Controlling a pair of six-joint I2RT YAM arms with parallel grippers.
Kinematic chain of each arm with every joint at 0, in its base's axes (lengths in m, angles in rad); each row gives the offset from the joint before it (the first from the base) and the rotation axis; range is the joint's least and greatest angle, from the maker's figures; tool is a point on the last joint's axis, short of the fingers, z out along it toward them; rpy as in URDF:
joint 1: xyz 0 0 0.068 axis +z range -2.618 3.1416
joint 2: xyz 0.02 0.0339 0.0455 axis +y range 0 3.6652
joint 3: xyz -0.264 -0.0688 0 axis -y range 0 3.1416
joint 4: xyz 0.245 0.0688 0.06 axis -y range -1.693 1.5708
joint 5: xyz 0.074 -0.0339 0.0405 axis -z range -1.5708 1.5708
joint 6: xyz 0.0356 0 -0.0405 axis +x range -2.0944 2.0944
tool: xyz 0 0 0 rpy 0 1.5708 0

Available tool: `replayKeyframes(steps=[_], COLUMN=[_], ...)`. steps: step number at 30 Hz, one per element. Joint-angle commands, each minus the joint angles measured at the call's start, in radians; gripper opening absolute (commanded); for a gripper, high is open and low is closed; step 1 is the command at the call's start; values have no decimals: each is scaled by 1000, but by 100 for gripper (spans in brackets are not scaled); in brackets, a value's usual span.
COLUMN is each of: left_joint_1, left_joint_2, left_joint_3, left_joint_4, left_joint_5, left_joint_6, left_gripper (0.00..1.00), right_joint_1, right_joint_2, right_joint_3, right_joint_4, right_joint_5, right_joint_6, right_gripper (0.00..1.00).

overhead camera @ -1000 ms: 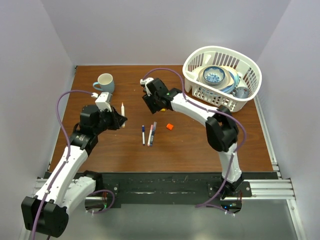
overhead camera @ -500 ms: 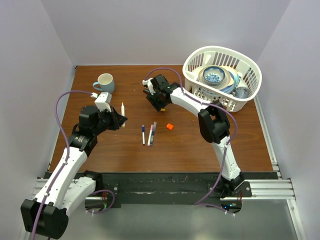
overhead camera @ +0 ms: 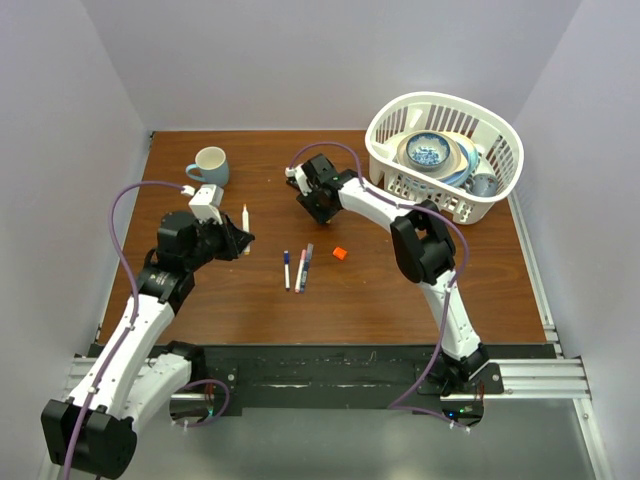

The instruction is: Insert the pens into the pen caps

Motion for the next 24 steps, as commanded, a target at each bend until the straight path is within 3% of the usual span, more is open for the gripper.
replayKeyframes(steps=[1,4,6,9,13,17,24], left_joint_1=[1,1,1,1,0,0,-3], left_joint_2=[-21,-24,-33,-42,-53,-62,-81], left_joint_3=[-4,4,-4,-4,-4,-2,-13], left_joint_4=[40,31,35,38,37,37,51], left_joint_5=[14,2,-1,-1,0,5,11], left_joint_6=[14,18,15,15,25,25,23], left_gripper=[0,0,0,0,0,0,0], right_joint_1=[-4,-4,-4,-4,-4,-6,-4], right_joint_2=[-23,-53,-82,-115,-125,-149,-217], right_joint_3=[-36,-83,-112,-155,-177,-218,-306], right_joint_4=[-41,-31,-27,-15,-48,-93,-77], right_joint_5=[18,3,-17,-17,15,144,192], right_joint_6=[9,27,36,68,130,260,357], right_gripper=[34,28,15,7,4,4,4])
